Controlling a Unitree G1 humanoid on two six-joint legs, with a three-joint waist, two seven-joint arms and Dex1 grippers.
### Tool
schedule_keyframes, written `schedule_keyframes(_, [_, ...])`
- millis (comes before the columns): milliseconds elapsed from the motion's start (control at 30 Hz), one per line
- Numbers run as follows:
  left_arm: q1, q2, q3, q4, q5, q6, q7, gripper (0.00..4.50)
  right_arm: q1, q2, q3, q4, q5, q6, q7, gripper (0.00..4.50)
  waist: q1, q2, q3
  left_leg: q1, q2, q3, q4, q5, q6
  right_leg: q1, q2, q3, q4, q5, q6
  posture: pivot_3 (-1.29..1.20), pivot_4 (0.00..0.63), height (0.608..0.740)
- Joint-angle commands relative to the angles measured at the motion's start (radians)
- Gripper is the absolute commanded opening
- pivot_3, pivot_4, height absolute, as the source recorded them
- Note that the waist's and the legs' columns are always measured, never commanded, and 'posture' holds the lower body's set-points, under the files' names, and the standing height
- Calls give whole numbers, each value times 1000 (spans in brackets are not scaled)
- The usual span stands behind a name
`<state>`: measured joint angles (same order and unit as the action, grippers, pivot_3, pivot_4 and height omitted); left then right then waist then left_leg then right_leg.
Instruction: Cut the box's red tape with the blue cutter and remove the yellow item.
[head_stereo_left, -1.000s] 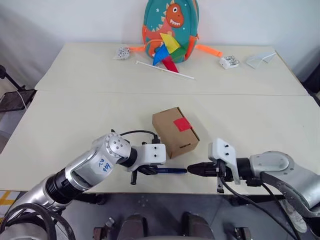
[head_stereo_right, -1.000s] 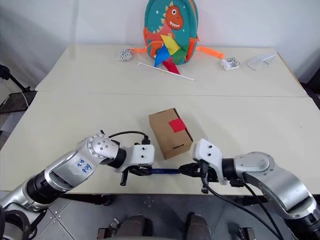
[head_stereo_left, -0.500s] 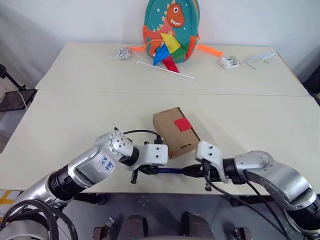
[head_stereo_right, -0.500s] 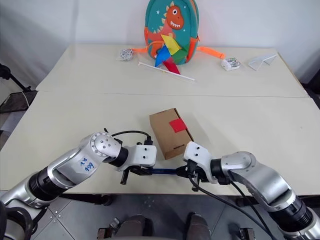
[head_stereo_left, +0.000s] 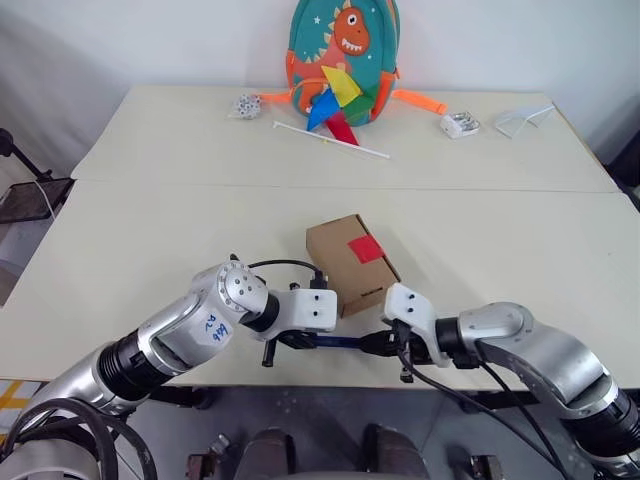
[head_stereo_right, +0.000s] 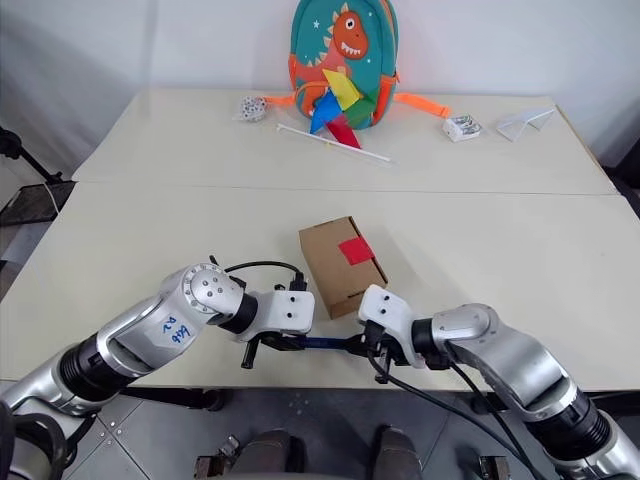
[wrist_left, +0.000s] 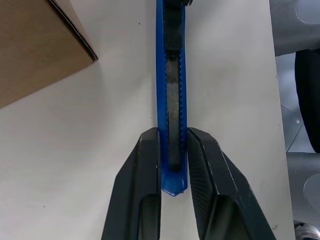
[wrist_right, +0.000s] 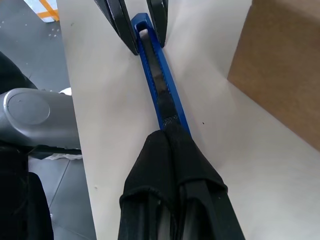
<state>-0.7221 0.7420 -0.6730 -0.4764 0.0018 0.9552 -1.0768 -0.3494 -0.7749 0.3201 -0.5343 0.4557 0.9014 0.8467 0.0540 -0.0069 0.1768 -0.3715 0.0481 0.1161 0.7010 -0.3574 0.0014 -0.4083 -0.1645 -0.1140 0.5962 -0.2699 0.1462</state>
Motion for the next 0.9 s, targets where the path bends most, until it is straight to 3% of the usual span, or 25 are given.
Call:
schedule_keyframes(33, [19, -15, -52, 11, 2, 3, -2, 446, -15, 16, 18, 5, -9, 2, 2, 11, 0, 0, 0, 0, 0, 0, 0, 0, 0, 0, 0, 0, 0, 0, 0, 0, 150, 740])
schedule_keyframes(533, [25, -12, -53, 8, 5, 0, -8, 446, -61, 99, 68, 42, -22, 15, -5, 11, 0, 0, 0, 0, 0, 0, 0, 0, 0, 0, 0, 0, 0, 0, 0, 0, 150, 740])
schedule_keyframes(900, [50, -1, -36, -7, -4, 17, 2, 446, -47, 122, 25, 23, 7, 51, -16, 11, -1, 0, -1, 0, 0, 0, 0, 0, 0, 0, 0, 0, 0, 0, 0, 0, 150, 740])
